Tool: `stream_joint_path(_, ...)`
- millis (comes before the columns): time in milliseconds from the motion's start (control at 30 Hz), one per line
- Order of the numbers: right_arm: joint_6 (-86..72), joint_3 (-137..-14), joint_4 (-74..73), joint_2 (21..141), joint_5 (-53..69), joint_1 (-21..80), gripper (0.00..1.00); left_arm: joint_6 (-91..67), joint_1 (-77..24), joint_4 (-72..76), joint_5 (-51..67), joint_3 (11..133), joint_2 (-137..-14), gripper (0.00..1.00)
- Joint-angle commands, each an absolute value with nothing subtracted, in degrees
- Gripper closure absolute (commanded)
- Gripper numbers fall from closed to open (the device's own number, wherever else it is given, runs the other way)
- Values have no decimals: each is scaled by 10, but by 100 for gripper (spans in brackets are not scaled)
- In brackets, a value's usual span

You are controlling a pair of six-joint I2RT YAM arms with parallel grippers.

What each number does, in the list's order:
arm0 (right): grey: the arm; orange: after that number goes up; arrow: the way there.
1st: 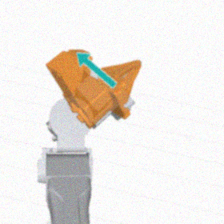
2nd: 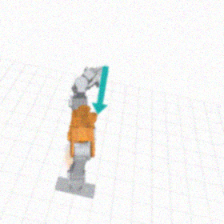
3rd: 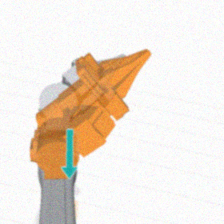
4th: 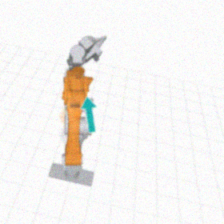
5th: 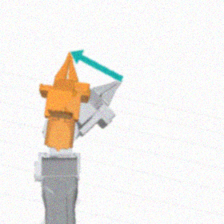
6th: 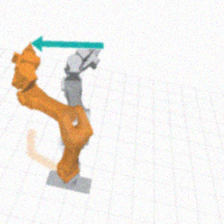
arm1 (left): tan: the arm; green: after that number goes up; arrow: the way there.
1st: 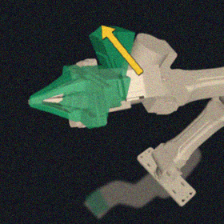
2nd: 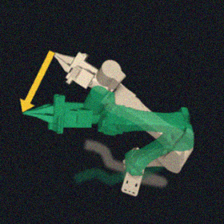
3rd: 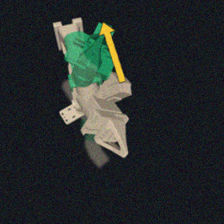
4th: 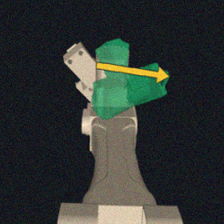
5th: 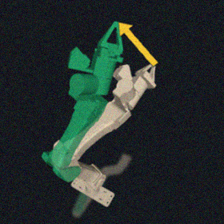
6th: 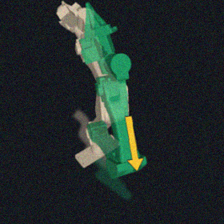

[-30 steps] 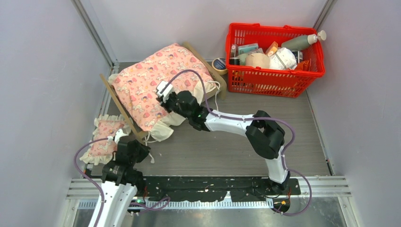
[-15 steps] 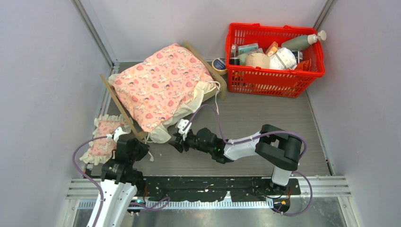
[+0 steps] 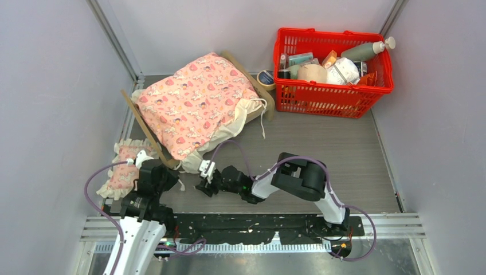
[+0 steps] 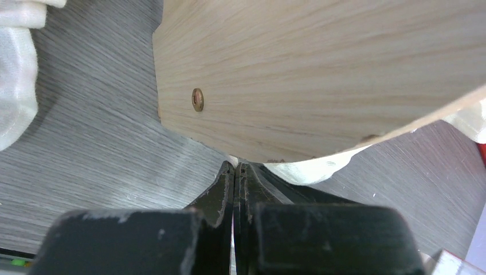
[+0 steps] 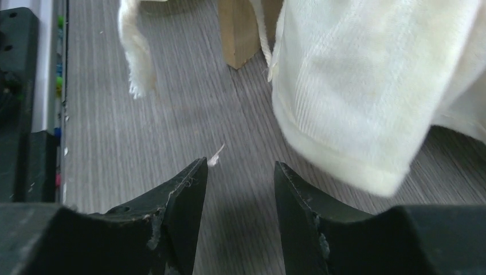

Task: Set up the pet bed
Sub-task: Tie the ropes to the bed frame.

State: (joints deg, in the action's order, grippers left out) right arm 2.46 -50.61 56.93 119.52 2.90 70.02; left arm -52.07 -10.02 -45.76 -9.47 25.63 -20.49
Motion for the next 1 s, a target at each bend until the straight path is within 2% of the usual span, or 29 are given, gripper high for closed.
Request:
stream_joint_path(0, 43, -572, 582, 1232, 6, 701, 47, -516, -99, -426, -99, 279, -210, 100)
stream_joint_path(167, 50, -616, 574, 1269, -42, 692, 33, -514, -99, -423, -95, 287, -211, 100)
stream_joint_path(267, 54, -624, 572, 1280, -44, 685, 31, -512, -99, -426, -90, 290, -212, 100)
stream_joint_path(433, 83, -649, 545, 1292, -45, 683, 21, -516, -100, -421, -83, 286, -213, 100)
stream_joint_path(567, 101, -678, 515, 1307, -16, 679, 20, -516, -99, -424, -84, 284, -211, 100)
stream_joint_path(633, 108, -690, 498, 1311, 20, 677, 23, -516, -100, -426, -87, 283, -207, 100)
stream_joint_path(700, 110, -694, 483, 1312, 53, 676, 34, -516, -100, -427, -89, 281, -206, 100)
stream_joint_path(733, 108, -692, 478, 1311, 69, 676, 45, -516, -99, -429, -90, 282, -205, 100)
stream_joint_path(767, 105, -684, 474, 1308, 76, 676, 53, -516, -99, -431, -90, 283, -205, 100)
stream_joint_path(833, 93, -662, 476, 1299, 83, 677, 82, -517, -99, -432, -91, 284, -204, 100)
stream_joint_path(867, 84, -653, 483, 1295, 89, 677, 88, -517, -99, -432, -91, 284, -204, 100)
stream_joint_path(900, 75, -637, 486, 1283, 95, 677, 93, -516, -99, -433, -90, 283, -204, 100)
stream_joint_path(967, 63, -616, 491, 1261, 104, 681, 95, -511, -99, -431, -88, 282, -203, 100)
